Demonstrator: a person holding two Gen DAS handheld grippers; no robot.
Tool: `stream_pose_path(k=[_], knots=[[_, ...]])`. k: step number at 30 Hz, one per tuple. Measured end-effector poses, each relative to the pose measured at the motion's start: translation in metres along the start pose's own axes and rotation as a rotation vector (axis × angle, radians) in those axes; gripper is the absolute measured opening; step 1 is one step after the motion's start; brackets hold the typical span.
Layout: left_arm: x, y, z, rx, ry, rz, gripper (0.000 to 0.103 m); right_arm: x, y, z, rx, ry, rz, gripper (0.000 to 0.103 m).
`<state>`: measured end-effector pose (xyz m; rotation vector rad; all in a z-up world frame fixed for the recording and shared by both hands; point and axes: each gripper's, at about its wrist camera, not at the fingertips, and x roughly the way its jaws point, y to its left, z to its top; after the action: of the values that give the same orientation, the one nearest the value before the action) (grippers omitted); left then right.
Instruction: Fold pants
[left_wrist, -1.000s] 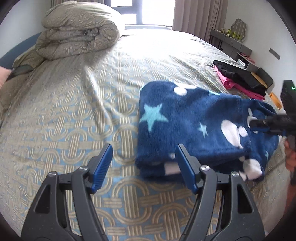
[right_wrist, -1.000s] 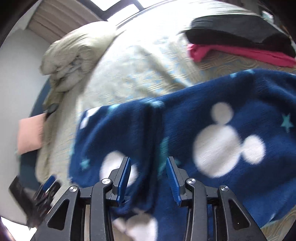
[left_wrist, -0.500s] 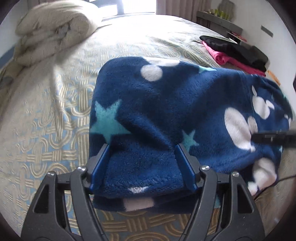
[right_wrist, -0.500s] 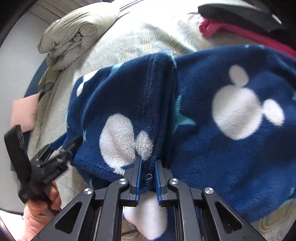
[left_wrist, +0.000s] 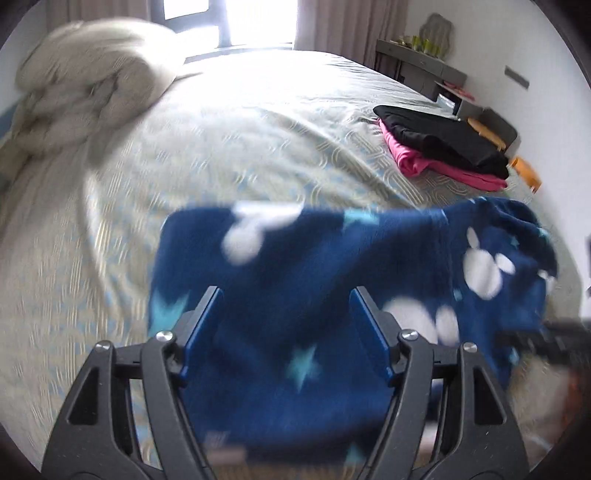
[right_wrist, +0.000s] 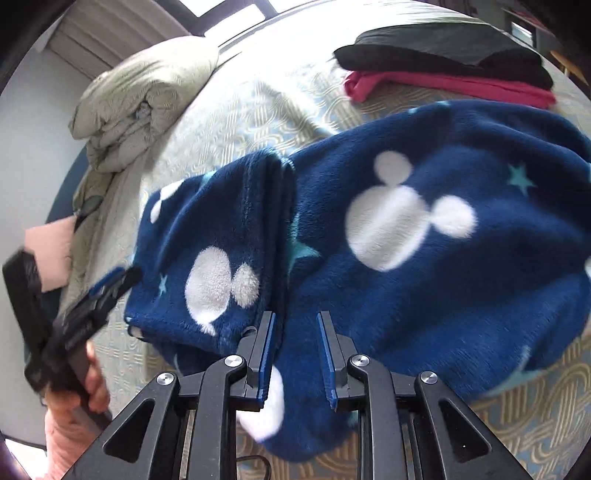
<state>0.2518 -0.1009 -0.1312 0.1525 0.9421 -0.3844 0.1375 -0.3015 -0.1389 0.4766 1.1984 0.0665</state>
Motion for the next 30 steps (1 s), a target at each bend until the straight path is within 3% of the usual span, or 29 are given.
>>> stream_pose_path(k=[2,5,6,8,10,14,20,25,30], knots=[[0.021,-0.011,0.015,-0.038,0.015,0.015,0.071,-0.005,-0.004,-0.008,0.008,-0.003,-0.004,0.022],[0.051,-0.036,0.018,-0.079,0.105,-0.067,0.071,-0.013,-0.021,-0.020,0.044,-0.013,-0.003,0.022],[0.060,-0.055,0.013,-0.038,0.131,-0.057,0.071,-0.013,-0.025,-0.019,0.059,-0.018,-0.007,0.023],[0.061,-0.083,0.006,0.079,0.083,0.023,0.072,-0.021,-0.042,-0.021,0.109,-0.033,-0.016,0.023],[0.056,-0.100,0.002,0.148,0.056,0.045,0.069,-0.027,-0.060,-0.022,0.164,-0.046,-0.028,0.024],[0.045,-0.094,0.007,0.136,0.072,-0.020,0.069,-0.041,-0.088,-0.025,0.246,-0.083,-0.043,0.024],[0.031,-0.095,0.008,0.125,0.072,-0.058,0.069,-0.060,-0.120,-0.033,0.327,-0.152,-0.092,0.029],[0.021,-0.107,0.005,0.161,0.056,-0.075,0.070,-0.072,-0.163,-0.042,0.492,-0.203,-0.087,0.051],[0.015,-0.108,-0.001,0.179,0.057,-0.101,0.070,-0.073,-0.194,-0.045,0.608,-0.236,-0.054,0.057]])
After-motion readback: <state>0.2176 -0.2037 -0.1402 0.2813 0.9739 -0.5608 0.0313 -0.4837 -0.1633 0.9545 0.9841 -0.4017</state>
